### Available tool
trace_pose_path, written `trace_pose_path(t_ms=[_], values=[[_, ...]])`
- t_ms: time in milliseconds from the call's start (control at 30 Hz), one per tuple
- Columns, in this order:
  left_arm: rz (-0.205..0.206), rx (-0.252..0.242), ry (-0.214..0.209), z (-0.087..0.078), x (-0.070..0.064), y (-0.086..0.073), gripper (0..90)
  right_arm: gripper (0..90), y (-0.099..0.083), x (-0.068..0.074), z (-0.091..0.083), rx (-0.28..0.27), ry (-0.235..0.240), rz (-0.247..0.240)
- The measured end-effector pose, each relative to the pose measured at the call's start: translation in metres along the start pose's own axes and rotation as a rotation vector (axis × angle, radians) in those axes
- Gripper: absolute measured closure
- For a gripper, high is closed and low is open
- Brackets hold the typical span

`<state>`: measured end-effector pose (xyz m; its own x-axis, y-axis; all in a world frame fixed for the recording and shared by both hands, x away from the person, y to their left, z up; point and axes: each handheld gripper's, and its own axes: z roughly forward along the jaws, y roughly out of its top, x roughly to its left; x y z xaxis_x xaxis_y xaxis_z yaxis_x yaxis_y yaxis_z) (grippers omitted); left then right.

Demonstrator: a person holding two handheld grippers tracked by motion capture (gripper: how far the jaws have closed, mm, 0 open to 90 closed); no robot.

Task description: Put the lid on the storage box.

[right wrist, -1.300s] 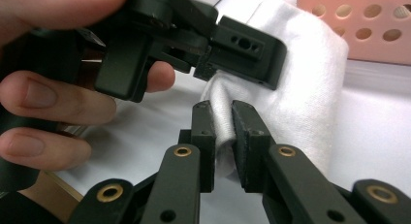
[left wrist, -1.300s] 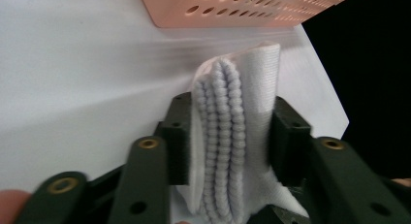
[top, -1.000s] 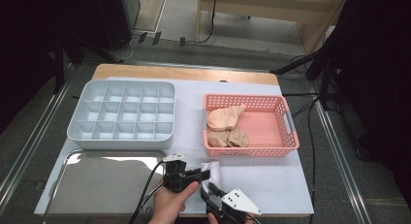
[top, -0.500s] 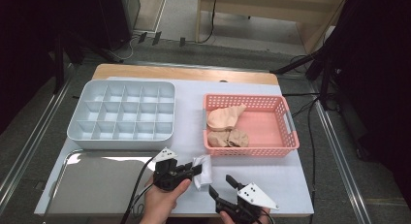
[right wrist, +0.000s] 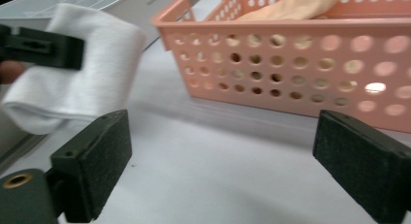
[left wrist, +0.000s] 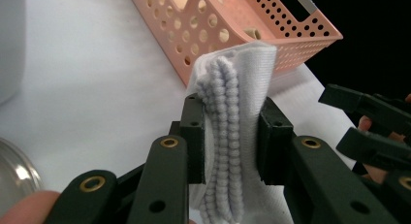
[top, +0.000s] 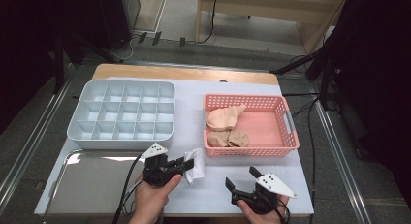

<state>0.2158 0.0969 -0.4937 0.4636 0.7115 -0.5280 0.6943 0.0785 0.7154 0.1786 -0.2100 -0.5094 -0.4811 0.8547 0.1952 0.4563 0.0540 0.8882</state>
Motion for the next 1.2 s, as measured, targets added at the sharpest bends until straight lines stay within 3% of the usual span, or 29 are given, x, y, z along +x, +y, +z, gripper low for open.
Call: trace_pose_path(t_ms=[267, 567, 900, 1200], values=[[0.015, -0.01, 0.011, -0.008, 0.004, 0.004, 70.5, 0.6, 0.003, -0.028, -0.003, -0.003, -0.041, 0.012], [0.034, -0.017, 0.027, -0.019, 0.005, 0.009, 70.4, 0.2, 0.0, -0.054, -0.014, -0.051, -0.094, 0.072], [0.046, -0.039, 0.042, -0.036, 0.01, 0.017, 70.5, 0.4, -0.009, -0.061, -0.02, -0.03, -0.117, 0.081], [0.051, -0.081, 0.06, -0.055, 0.015, 0.03, 70.5, 0.5, -0.01, -0.054, -0.018, -0.012, -0.104, 0.07]])
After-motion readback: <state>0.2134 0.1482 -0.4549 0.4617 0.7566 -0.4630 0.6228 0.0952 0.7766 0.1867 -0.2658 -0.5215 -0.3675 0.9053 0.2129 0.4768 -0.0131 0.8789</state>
